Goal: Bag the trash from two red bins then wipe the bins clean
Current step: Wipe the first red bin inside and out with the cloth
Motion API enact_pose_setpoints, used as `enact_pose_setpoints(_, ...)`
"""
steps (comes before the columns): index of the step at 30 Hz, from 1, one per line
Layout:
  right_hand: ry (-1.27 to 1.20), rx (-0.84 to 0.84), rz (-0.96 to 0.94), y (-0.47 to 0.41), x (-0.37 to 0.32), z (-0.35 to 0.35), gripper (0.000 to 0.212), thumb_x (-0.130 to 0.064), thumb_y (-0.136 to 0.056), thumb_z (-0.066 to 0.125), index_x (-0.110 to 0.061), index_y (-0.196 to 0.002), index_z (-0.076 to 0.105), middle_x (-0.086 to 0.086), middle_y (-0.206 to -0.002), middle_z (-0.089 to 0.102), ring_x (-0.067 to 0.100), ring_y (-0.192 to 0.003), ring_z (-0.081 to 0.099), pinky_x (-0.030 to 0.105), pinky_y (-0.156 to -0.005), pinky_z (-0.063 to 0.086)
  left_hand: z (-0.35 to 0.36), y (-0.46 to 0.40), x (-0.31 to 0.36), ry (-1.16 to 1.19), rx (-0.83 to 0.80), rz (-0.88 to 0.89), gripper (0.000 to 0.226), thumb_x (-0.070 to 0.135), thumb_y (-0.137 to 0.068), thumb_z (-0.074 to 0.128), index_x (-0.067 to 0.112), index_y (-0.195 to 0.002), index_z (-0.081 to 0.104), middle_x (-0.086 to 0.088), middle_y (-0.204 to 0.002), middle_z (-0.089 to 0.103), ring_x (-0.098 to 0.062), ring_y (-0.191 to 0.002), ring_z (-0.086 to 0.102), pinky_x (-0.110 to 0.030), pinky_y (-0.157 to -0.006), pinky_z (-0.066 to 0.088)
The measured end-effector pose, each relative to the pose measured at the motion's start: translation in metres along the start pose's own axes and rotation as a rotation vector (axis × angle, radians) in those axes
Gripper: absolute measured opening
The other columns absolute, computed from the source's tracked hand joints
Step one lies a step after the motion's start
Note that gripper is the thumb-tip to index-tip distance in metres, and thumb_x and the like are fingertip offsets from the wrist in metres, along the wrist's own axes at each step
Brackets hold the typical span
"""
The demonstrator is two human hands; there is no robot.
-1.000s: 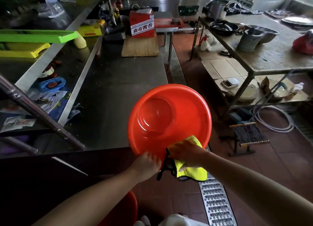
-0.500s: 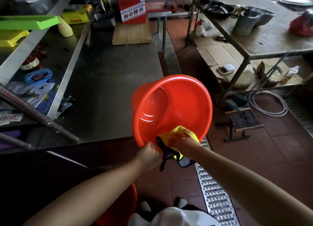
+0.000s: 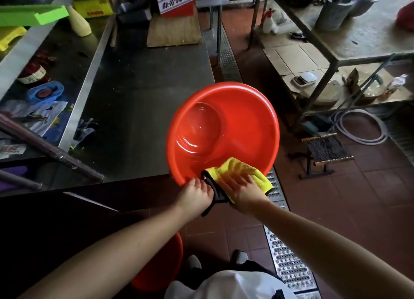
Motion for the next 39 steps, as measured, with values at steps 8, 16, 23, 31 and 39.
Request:
enact_pose_setpoints(8,-0.094,-0.005,-0.09,-0.011,0.005,-0.008,0.081,-0.068,-0.092,0.047,-0.03,-0.159,0.022,0.002,-0.163,0.029,0.027,-0.149,0.026,0.05,-0.12,0.017,0.026,-0.008,-0.012,0.085,-0.163,-0.063,0.064,0.033,-0.099,0.047,-0.013,-0.141,0.033,-0.038,-0.136,0.045,-0.051,-0.126,0.046,-0.057,-0.107,0.035)
enact_pose_setpoints(16,-0.227,-0.069,0.091,-0.039,0.014,0.013,0.055,-0.054,-0.105,0.016,-0.038,-0.157,0.017,-0.002,-0.166,0.017,0.03,-0.152,0.016,0.057,-0.119,0.012,0.028,-0.009,0.007,0.035,-0.182,0.057,0.05,0.015,-0.1,0.034,-0.018,-0.136,0.037,-0.042,-0.132,0.046,-0.054,-0.12,0.05,-0.058,-0.103,0.04)
enact_pose_setpoints(23,-0.296,-0.144,0.165,-0.086,0.026,0.045,0.056,-0.052,-0.105,0.012,-0.038,-0.159,0.004,-0.003,-0.169,0.002,0.025,-0.154,-0.006,0.055,-0.122,-0.004,0.024,-0.011,0.017,-0.101,-0.158,0.096,0.037,0.025,-0.074,0.064,-0.002,-0.097,0.075,-0.025,-0.092,0.072,-0.039,-0.084,0.071,-0.048,-0.077,0.058)
enact_pose_setpoints(31,-0.207,-0.079,0.142,-0.145,0.045,0.054,0.058,-0.057,-0.103,0.017,-0.04,-0.158,0.014,-0.001,-0.168,0.006,0.028,-0.154,-0.002,0.059,-0.121,-0.003,0.037,-0.016,0.023,0.004,-0.071,0.008,0.047,0.026,-0.059,0.078,-0.008,-0.091,0.074,-0.033,-0.089,0.069,-0.045,-0.079,0.069,-0.049,-0.071,0.058)
enact_pose_setpoints(39,-0.389,-0.191,0.338,-0.175,0.042,0.058,0.067,-0.073,-0.093,0.017,-0.046,-0.154,0.016,-0.001,-0.168,0.002,0.03,-0.154,-0.004,0.063,-0.116,0.005,0.045,-0.023,0.027,0.154,-0.09,0.025,0.068,0.05,-0.057,0.083,-0.01,-0.088,0.073,-0.036,-0.087,0.067,-0.047,-0.078,0.068,-0.05,-0.071,0.057)
Point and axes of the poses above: each hand's wrist, its own y-axis away from the middle knuckle, its own z-axis out of the palm, x = y × z, the point moved 10 cm from there along -y, towards the middle knuckle
